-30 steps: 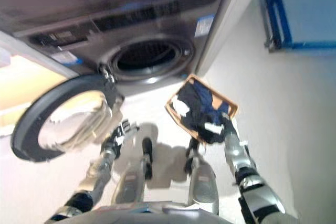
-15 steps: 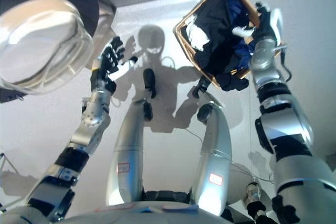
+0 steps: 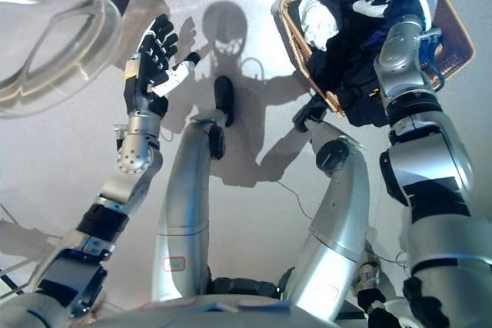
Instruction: Put the clothes in the basket into the washing machine.
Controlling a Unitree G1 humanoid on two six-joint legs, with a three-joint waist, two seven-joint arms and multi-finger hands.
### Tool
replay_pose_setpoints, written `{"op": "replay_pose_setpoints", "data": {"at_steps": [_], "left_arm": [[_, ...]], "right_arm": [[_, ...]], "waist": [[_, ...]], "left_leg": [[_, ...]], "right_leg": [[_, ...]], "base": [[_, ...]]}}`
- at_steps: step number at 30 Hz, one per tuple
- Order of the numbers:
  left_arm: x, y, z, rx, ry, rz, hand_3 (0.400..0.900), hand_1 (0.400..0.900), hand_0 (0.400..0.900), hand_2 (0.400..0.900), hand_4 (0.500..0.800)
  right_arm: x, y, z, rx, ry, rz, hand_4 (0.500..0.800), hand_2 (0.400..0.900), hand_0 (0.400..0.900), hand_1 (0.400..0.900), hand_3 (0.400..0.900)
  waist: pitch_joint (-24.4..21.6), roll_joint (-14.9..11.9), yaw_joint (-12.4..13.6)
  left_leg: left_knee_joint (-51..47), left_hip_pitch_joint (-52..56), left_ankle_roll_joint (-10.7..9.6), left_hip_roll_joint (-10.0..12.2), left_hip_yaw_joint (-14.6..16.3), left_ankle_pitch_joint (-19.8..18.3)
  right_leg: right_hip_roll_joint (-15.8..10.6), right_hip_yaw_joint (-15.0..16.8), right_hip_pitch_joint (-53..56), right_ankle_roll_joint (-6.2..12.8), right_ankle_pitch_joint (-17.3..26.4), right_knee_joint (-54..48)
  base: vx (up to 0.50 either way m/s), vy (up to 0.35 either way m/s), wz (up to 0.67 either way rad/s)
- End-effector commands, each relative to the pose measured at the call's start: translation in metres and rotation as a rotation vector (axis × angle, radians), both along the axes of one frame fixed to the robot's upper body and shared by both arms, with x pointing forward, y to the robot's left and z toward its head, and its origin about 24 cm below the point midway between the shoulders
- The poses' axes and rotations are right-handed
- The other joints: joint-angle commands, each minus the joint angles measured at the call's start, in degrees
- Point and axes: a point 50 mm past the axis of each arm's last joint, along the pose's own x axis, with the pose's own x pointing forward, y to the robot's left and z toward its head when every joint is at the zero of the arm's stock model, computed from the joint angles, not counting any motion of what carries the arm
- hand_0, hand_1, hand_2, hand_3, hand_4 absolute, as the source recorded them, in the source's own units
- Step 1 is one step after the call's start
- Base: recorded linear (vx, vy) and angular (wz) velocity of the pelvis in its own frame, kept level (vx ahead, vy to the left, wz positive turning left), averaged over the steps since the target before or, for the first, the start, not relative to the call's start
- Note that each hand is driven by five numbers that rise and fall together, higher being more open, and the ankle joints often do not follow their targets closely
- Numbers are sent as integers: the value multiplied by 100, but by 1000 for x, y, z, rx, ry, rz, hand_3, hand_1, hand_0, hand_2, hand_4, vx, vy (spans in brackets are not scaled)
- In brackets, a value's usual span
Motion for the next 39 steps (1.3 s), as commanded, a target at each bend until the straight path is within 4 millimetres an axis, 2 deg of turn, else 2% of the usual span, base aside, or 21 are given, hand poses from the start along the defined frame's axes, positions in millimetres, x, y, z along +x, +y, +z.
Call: {"op": "replay_pose_setpoints", "data": {"at_steps": [1,3,6,12,15,19,23,25,26,27,28,29,36,39], "left_arm": [[-25,-3,8,-104,-124,-11,900,900,900,900,800],[-26,-2,6,-116,-115,1,900,900,900,900,800],[-27,1,2,-127,-101,10,900,900,900,900,800],[-27,-2,2,-128,-96,7,900,900,900,900,800],[-28,-4,4,-124,-102,-1,900,900,900,900,800],[-31,-4,7,-99,-121,-6,900,900,900,900,800],[-33,-8,11,-83,-133,-26,900,900,900,900,800],[-33,-9,11,-77,-134,-31,900,900,900,900,800],[-33,-9,11,-73,-132,-35,900,900,900,900,800],[-33,-8,10,-73,-128,-34,900,900,900,900,800],[-33,-7,7,-76,-116,-31,900,900,900,900,800],[-33,-6,4,-82,-100,-18,900,900,900,900,800],[-34,-1,1,-87,-87,0,900,900,900,900,800],[-34,3,-2,-88,-72,25,900,900,900,900,800]], "right_arm": [[-1,-2,-22,-102,60,-31,800,900,900,900,900],[1,8,-37,-111,101,-20,800,900,900,900,900],[1,12,-55,-107,167,-37,800,900,900,900,900],[-1,9,-72,-141,259,-101,800,900,900,900,900],[-6,-7,-72,-116,255,-178,800,900,900,900,900],[-14,-30,-71,-185,270,-278,800,900,900,900,900],[-29,-59,-79,-140,289,-369,800,900,900,900,900],[-30,-62,-80,-136,297,-369,800,900,900,900,900],[-30,-64,-78,-135,297,-371,728,780,780,780,780],[-31,-65,-77,-128,296,-373,571,518,518,518,518],[-32,-67,-78,-115,298,-380,571,518,518,518,518],[-31,-66,-78,-100,295,-377,500,400,400,400,400],[-31,-65,-79,-29,248,-366,500,400,400,400,400],[-28,-58,-79,-18,224,-332,500,400,400,400,400]], "waist": [[-587,291,-36],[-597,291,-57],[-624,305,-75],[-652,398,-68],[-604,491,-33],[-532,587,-20],[-448,714,-1],[-439,736,2],[-433,744,-7],[-429,747,-10],[-429,747,-21],[-432,759,-31],[-517,751,-79],[-633,669,-138]], "left_leg": [[-200,-115,-106,-220,48,-17],[-130,-185,-98,-225,45,-20],[-29,-281,-78,-231,27,-39],[142,-407,-23,-246,31,-58],[204,-401,2,-249,9,-73],[309,-422,22,-250,-30,-102],[477,-480,65,-255,-76,-165],[505,-494,71,-253,-82,-181],[520,-505,79,-249,-81,-191],[528,-511,81,-251,-86,-191],[549,-514,86,-253,-84,-192],[564,-515,91,-263,-73,-190],[576,-540,99,-272,-60,-183],[495,-539,85,-270,-27,-140]], "right_leg": [[64,45,-630,915,-207,241],[40,94,-729,882,-227,326],[16,149,-842,854,-231,414],[-33,241,-1015,836,-260,611],[-81,256,-1019,847,-288,698],[-129,266,-1019,838,-366,838],[-156,270,-1019,822,-469,1005],[-166,260,-1019,821,-488,1024],[-164,255,-1019,820,-487,1028],[-156,247,-1019,818,-486,1025],[-140,242,-1019,810,-490,1041],[-130,240,-1019,803,-482,1054],[-106,215,-1019,786,-444,1011],[-55,225,-1019,794,-351,892]], "base": [[0,0,0],[16,6,0],[0,0,0],[2,5,0],[5,11,-1],[1,1,1],[0,0,0],[0,0,0],[0,0,0],[13,10,-5],[23,16,-6],[18,15,-4],[7,0,-1],[41,4,-6]]}}
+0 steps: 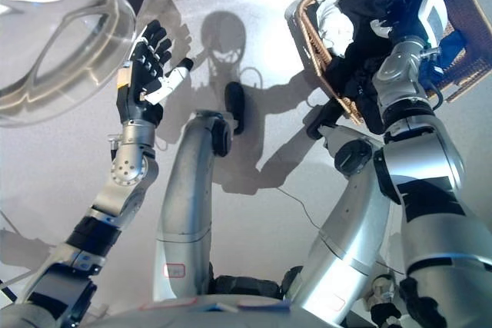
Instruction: Put the clothes in the basket into the washing machine.
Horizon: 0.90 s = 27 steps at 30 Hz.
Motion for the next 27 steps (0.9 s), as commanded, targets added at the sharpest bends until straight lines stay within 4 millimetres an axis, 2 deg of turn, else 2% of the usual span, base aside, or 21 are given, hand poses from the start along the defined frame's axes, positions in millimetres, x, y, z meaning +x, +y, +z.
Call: {"op": "replay_pose_setpoints", "data": {"at_steps": [1,3,9,10,12,17,21,23,24,25,27], "left_arm": [[-18,-1,-2,-74,-57,19,900,900,900,900,800],[-17,0,-3,-77,-51,23,900,900,900,900,800],[-16,13,-8,-76,-25,95,900,900,900,900,800],[-17,13,-9,-74,-21,94,900,900,900,900,800],[-19,24,-13,-73,-6,139,900,900,900,900,800],[-21,32,-21,-64,31,160,900,900,900,900,800],[-24,32,-27,-68,64,154,900,900,900,900,800],[-24,31,-33,-79,94,148,900,900,900,900,800],[-24,31,-33,-78,95,148,900,900,900,900,800],[-23,30,-34,-90,101,142,900,900,900,900,800],[-21,28,-37,-102,119,130,900,900,900,900,800]], "right_arm": [[-19,-26,-55,-5,147,-88,500,400,400,400,400],[-18,-24,-56,5,137,-78,500,400,400,400,400],[-11,18,-31,140,-168,175,500,400,400,400,400],[-12,17,-33,143,-164,173,500,400,400,400,400],[-31,32,-19,184,-353,325,500,400,400,400,400],[-74,31,-16,358,-589,447,500,400,400,400,400],[-89,30,-20,451,-648,489,500,400,400,400,400],[-93,40,-25,580,-685,560,500,400,400,400,400],[-94,39,-25,582,-685,561,500,400,400,400,400],[-95,54,-24,714,-728,660,500,400,400,400,400],[-95,67,-22,822,-762,750,500,400,400,400,400]], "waist": [[-765,460,-177],[-797,429,-201],[-1101,70,-540],[-1115,60,-532],[-1133,-63,-753],[-1136,-202,-923],[-1155,-252,-955],[-1187,-300,-978],[-1167,-304,-973],[-1175,-340,-981],[-1186,-369,-957]], "left_leg": [[-884,-52,-294,-131,-192,448],[-891,-51,-295,-131,-178,455],[-1318,19,-349,-70,15,504],[-1349,46,-351,-70,16,519],[-1711,314,-403,-27,23,565],[-2248,862,-486,-13,6,656],[-2445,1116,-487,35,-14,657],[-2700,1403,-500,104,-30,676],[-2727,1445,-501,106,-33,687],[-2875,1609,-524,141,-33,715],[-3010,1795,-531,146,-31,750]], "right_leg": [[266,-283,-545,588,-104,-136],[274,-277,-545,587,-84,-154],[435,-332,-473,626,83,-619],[441,-338,-446,626,95,-649],[574,-529,-80,713,137,-1043],[753,-820,558,811,112,-1550],[803,-915,800,849,99,-1703],[856,-1005,1052,903,134,-1882],[864,-1014,1097,904,145,-1910],[899,-1057,1272,929,176,-2048],[936,-1080,1457,942,199,-2153]], "base": [[30,4,-5],[13,4,-3],[16,4,-12],[8,-14,-11],[11,-15,-13],[3,-26,0],[2,-4,1],[17,-7,1],[34,-35,4],[24,-33,3],[38,-39,5]]}}
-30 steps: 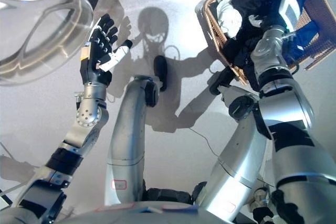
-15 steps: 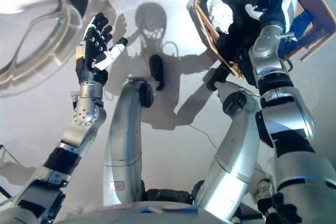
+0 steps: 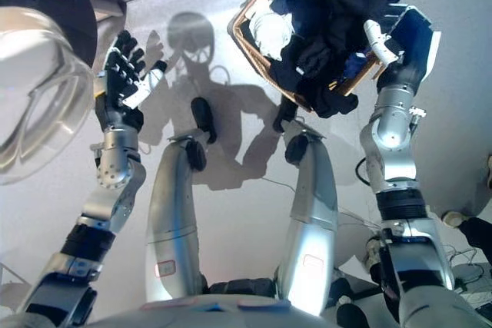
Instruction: Put the clothes in the basket into the washing machine.
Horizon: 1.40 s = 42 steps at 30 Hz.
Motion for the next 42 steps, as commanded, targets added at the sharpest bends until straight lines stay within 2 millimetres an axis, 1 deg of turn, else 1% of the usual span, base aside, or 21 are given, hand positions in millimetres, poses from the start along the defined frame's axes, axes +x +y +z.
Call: {"op": "replay_pose_setpoints", "data": {"at_steps": [1,2,3,4,5,6,7,9,10,13,16,18,20,21,22,25,29,31,33,37,42], "left_arm": [[-15,-1,-23,-31,56,-22,900,900,900,900,800],[-15,-2,-26,-41,67,-27,900,900,900,900,800],[-15,-2,-26,-41,67,-26,900,900,900,900,800],[-14,-3,-28,-53,78,-32,900,900,900,900,800],[-14,-4,-31,-69,96,-40,900,900,900,900,800],[-14,-5,-35,-83,111,-43,900,900,900,900,800],[-14,-6,-39,-107,131,-52,900,900,900,900,800],[-15,-8,-44,-138,151,-68,900,900,900,900,800],[-16,-8,-45,-148,152,-74,900,900,900,900,800],[-15,-10,-47,-161,158,-101,900,900,900,900,800],[-12,-12,-46,-158,154,-129,900,900,900,900,800],[-9,-14,-45,-155,152,-147,900,900,900,900,800],[-6,-17,-43,-144,144,-178,900,900,900,900,800],[-5,-18,-42,-144,140,-189,900,900,900,900,800],[-4,-21,-40,-139,133,-207,900,900,900,900,800],[2,-33,-34,-99,114,-272,900,900,900,900,800],[3,-41,-25,-41,75,-332,900,900,900,900,800],[2,-42,-24,-32,68,-355,900,900,900,900,800],[0,-43,-23,-29,60,-374,900,900,900,900,800],[-3,-43,-26,-13,71,-402,900,900,900,900,800],[-7,-40,-32,-35,95,-407,900,900,900,900,800]], "right_arm": [[-17,27,25,186,-273,231,500,400,400,400,400],[-16,36,27,259,-303,292,500,400,400,400,400],[-16,36,27,262,-304,296,500,400,400,400,400],[-14,48,31,338,-334,361,500,400,400,400,400],[-12,65,35,393,-355,454,500,400,400,400,400],[-11,78,39,427,-366,527,500,400,400,400,400],[-8,96,44,448,-364,603,500,400,400,400,400],[-3,119,58,453,-360,691,500,400,400,400,400],[1,127,66,439,-361,722,500,400,400,400,400],[13,148,90,434,-364,756,500,400,400,400,400],[30,162,113,465,-346,739,500,400,400,400,400],[43,174,120,461,-290,721,500,400,400,400,400],[58,177,131,453,-228,661,500,400,400,400,400],[63,176,136,456,-212,638,500,400,400,400,400],[71,171,138,460,-176,583,500,400,400,400,400],[83,155,146,451,-117,485,500,400,400,400,400],[89,130,158,403,-106,417,500,400,400,400,400],[90,113,165,402,-121,381,500,400,400,400,400],[89,95,174,400,-149,350,500,400,400,400,400],[79,72,202,349,-254,324,500,400,400,400,400],[62,64,233,289,-386,322,500,400,400,400,400]], "waist": [[-973,-152,132],[-986,-147,153],[-980,-155,149],[-995,-148,167],[-1007,-142,191],[-1020,-134,212],[-1032,-120,256],[-1066,-77,335],[-1064,-61,372],[-1088,17,512],[-1123,96,682],[-1143,142,779],[-1167,207,920],[-1172,231,973],[-1186,265,1049],[-1184,365,1248],[-1173,483,1516],[-1175,536,1626],[-1177,577,1732],[-1177,646,1870],[-1212,691,1917]], "left_leg": [[-895,210,-331,-114,-70,312],[-926,267,-329,-110,-65,317],[-930,278,-330,-110,-64,317],[-948,328,-333,-111,-51,316],[-977,376,-336,-116,-46,322],[-1012,430,-342,-100,-27,325],[-1044,488,-343,-103,1,329],[-1098,567,-336,-107,33,342],[-1130,609,-333,-107,35,348],[-1199,707,-330,-131,40,368],[-1254,752,-333,-143,31,388],[-1256,750,-332,-149,16,392],[-1273,735,-333,-176,-6,398],[-1282,735,-333,-189,-26,398],[-1294,722,-332,-208,-42,406],[-1270,624,-329,-272,-107,412],[-1240,483,-331,-360,-230,423],[-1168,367,-339,-415,-280,418],[-1095,254,-335,-463,-336,418],[-995,63,-333,-544,-418,440],[-908,-100,-333,-611,-463,480]], "right_leg": [[252,-454,-262,715,-339,116],[249,-461,-223,714,-343,102],[250,-461,-214,715,-344,99],[253,-452,-176,709,-345,79],[259,-432,-150,705,-351,73],[257,-427,-121,697,-356,61],[252,-423,-90,684,-366,58],[241,-430,-36,678,-369,51],[238,-427,-1,678,-373,40],[213,-419,38,671,-389,39],[173,-424,86,678,-409,39],[145,-433,77,680,-424,50],[106,-459,67,687,-459,81],[95,-454,58,692,-469,87],[80,-458,53,699,-482,99],[-5,-497,-14,745,-525,171],[-133,-581,-143,798,-610,315],[-211,-623,-231,816,-660,414],[-302,-638,-321,831,-698,524],[-448,-664,-457,849,-746,656],[-559,-583,-627,828,-791,813]], "base": [[42,-22,5],[30,-10,2],[30,-4,2],[0,0,0],[41,2,2],[41,3,2],[47,4,2],[51,-2,3],[47,-15,5],[39,-19,7],[37,-14,8],[30,-25,11],[32,-35,19],[35,-32,20],[35,-42,23],[25,-55,29],[35,-76,37],[37,-76,35],[28,-69,33],[17,-57,29],[8,-14,18]]}}
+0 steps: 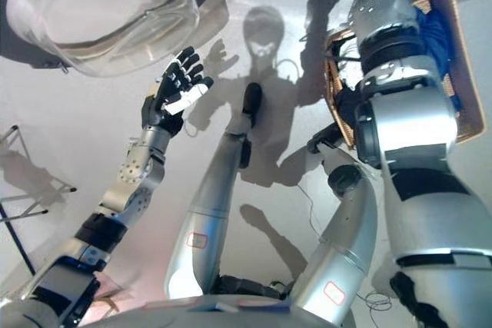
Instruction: Put the clothes in the basket into the washing machine.
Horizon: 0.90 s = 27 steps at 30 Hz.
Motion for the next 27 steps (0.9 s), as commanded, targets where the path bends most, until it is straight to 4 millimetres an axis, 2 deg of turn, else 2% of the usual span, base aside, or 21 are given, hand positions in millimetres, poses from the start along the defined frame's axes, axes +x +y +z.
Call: {"op": "replay_pose_setpoints", "data": {"at_steps": [1,2,3,14,19,23,25,26,27], "left_arm": [[-25,-1,-20,-30,6,-32,900,900,900,900,800],[-25,-1,-20,-28,8,-32,900,900,900,900,800],[-24,0,-19,-26,6,-27,900,900,900,900,800],[-23,6,-14,-58,-13,17,900,900,900,900,800],[-22,11,-18,-53,10,62,900,900,900,900,800],[-23,14,-30,-49,55,98,900,900,900,900,800],[-25,16,-43,-69,109,121,900,900,900,900,800],[-26,16,-44,-69,112,121,900,900,900,900,800],[-27,17,-63,-75,191,152,900,900,900,900,800]], "right_arm": [[-15,27,24,-136,-196,39,500,400,400,400,400],[-16,29,26,-153,-208,44,506,410,410,410,410],[-14,29,23,-161,-195,36,800,900,900,900,900],[-3,52,-5,-191,-117,84,800,900,900,900,900],[-12,78,-29,-253,-167,160,800,900,900,900,900],[-13,77,-69,-337,-121,156,800,900,900,900,900],[-14,72,-101,-341,-69,166,800,900,900,900,900],[-15,72,-103,-341,-65,166,800,900,900,900,900],[-17,70,-147,-371,26,182,800,900,900,900,900]], "waist": [[-1169,358,-84],[-1170,362,-95],[-1169,360,-113],[-1067,367,-337],[-983,294,-608],[-961,184,-854],[-959,112,-971],[-944,119,-968],[-1010,12,-1123]], "left_leg": [[410,-250,256,-247,168,-570],[420,-267,252,-252,161,-562],[425,-267,253,-258,172,-559],[247,-22,276,-247,247,-508],[-88,369,281,-170,392,-433],[-545,901,264,-129,490,-299],[-847,1287,263,-103,533,-210],[-892,1351,261,-99,531,-190],[-1157,1761,245,-93,563,-136]], "right_leg": [[42,339,-647,1427,-53,186],[34,350,-659,1416,-57,204],[32,352,-658,1407,-54,221],[132,325,-377,1379,115,0],[311,239,24,1396,293,-372],[491,164,646,1418,453,-913],[598,109,1053,1437,550,-1259],[614,99,1117,1439,570,-1303],[710,86,1522,1463,657,-1674]], "base": [[5,11,10],[0,1,9],[-4,5,7],[-17,17,-4],[-44,87,-28],[-32,58,-26],[-4,30,-21],[33,41,-31],[37,30,-24]]}}
